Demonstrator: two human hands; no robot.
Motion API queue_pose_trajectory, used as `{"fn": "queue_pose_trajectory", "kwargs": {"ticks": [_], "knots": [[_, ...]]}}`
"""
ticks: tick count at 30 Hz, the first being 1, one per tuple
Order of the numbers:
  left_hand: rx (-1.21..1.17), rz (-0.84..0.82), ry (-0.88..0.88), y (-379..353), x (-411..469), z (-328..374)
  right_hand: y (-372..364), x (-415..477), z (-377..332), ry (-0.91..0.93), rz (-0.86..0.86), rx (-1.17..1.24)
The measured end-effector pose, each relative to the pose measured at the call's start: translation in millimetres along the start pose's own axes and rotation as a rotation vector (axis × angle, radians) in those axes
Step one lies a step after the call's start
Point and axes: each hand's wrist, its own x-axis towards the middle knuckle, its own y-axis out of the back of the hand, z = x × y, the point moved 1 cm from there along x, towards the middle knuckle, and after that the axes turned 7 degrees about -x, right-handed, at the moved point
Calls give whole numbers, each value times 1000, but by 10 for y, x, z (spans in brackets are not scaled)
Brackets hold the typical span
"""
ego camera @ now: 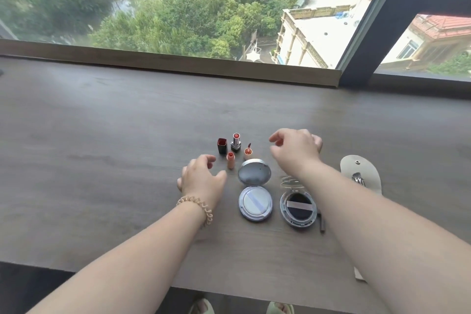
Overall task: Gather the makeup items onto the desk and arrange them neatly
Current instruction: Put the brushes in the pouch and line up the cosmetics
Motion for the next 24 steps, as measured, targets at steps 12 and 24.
{"fn": "queue_pose_trajectory", "kwargs": {"ticks": [12,24], "knots": [[40,-58,-64,-265,366,50,-405,531,-151,164,-374,112],[34,-4,-82,-231,392,10,-411,584,-228,277,-315,57]]}}
